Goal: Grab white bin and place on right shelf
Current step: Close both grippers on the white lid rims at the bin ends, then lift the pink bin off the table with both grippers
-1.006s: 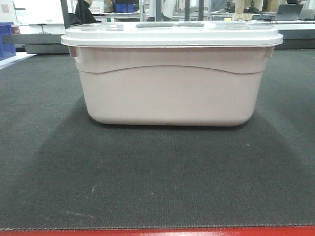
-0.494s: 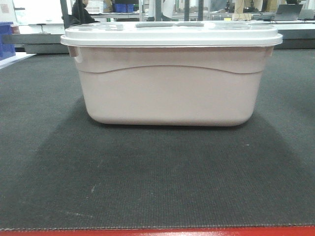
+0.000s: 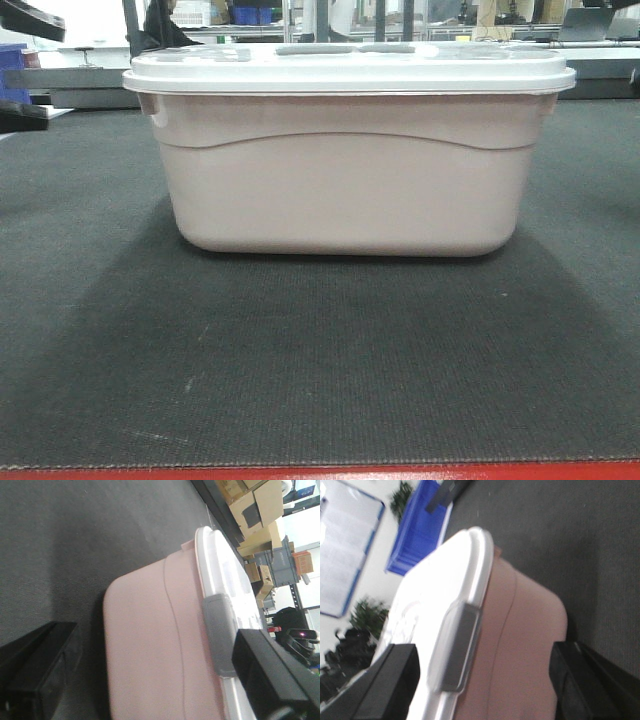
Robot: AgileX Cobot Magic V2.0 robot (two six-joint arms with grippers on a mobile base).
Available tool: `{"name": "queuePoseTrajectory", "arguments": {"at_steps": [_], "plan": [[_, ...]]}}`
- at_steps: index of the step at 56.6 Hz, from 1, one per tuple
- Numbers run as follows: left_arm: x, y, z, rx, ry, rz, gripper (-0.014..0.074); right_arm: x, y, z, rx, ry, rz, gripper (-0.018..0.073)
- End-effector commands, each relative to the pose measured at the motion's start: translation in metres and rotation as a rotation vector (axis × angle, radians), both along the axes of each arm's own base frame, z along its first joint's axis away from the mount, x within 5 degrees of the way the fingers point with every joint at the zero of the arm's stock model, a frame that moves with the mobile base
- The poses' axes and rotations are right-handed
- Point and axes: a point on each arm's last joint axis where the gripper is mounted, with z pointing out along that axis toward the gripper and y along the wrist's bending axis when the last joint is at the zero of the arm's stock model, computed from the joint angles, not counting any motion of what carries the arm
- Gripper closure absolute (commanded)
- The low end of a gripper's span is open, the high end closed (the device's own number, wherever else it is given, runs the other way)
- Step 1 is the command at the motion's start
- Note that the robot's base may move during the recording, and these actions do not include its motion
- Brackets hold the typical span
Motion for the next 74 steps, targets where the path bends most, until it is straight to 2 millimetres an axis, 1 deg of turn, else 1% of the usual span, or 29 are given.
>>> {"name": "queuePoseTrajectory", "arguments": {"at_steps": [1, 9, 16, 23, 28, 37, 41, 44, 49, 52, 56, 60, 62, 67, 74], "plan": [[-0.010, -0.023, 0.044, -0.164, -0.134, -0.131, 0.0083, -0.002, 0.010, 0.029, 0.140, -0.169, 0.078, -0.0064], [-0.008, -0.046, 0.049, -0.210, -0.146, -0.160, 0.0083, 0.007, 0.028, 0.024, 0.183, -0.176, 0.103, -0.0064], [-0.007, -0.065, 0.048, -0.194, -0.136, -0.175, 0.0083, 0.013, 0.049, 0.021, 0.216, -0.172, 0.144, -0.0064], [-0.006, -0.081, 0.047, -0.194, -0.130, -0.171, 0.0083, 0.017, 0.063, 0.018, 0.223, -0.157, 0.168, -0.0064], [-0.006, -0.090, 0.048, -0.200, -0.128, -0.179, 0.0083, 0.018, 0.068, 0.017, 0.219, -0.151, 0.165, -0.0064], [-0.007, -0.105, 0.047, -0.196, -0.123, -0.198, 0.0084, 0.019, 0.069, 0.017, 0.218, -0.150, 0.154, -0.0060], [-0.008, -0.109, 0.047, -0.197, -0.122, -0.208, 0.0085, 0.019, 0.069, 0.017, 0.219, -0.150, 0.156, -0.0019], [-0.009, -0.111, 0.047, -0.197, -0.121, -0.214, 0.0085, 0.019, 0.069, 0.017, 0.220, -0.152, 0.158, 0.0042], [-0.009, -0.111, 0.047, -0.197, -0.121, -0.214, 0.0094, 0.019, 0.069, 0.017, 0.222, -0.152, 0.160, 0.0188], [-0.009, -0.111, 0.047, -0.197, -0.121, -0.214, 0.0120, 0.019, 0.069, 0.018, 0.224, -0.154, 0.164, 0.0286], [-0.009, -0.111, 0.047, -0.198, -0.121, -0.216, 0.0185, 0.018, 0.070, 0.018, 0.227, -0.156, 0.168, 0.0370], [-0.009, -0.111, 0.047, -0.200, -0.122, -0.220, 0.0279, 0.018, 0.070, 0.018, 0.232, -0.160, 0.178, 0.0431], [-0.010, -0.111, 0.048, -0.203, -0.122, -0.224, 0.0321, 0.017, 0.071, 0.019, 0.236, -0.162, 0.183, 0.0452], [-0.011, -0.112, 0.048, -0.210, -0.124, -0.238, 0.0472, 0.017, 0.071, 0.020, 0.242, -0.166, 0.193, 0.0490], [-0.014, -0.113, 0.051, -0.236, -0.129, -0.269, 0.0677, 0.016, 0.071, 0.022, 0.239, -0.173, 0.194, 0.0490]]}}
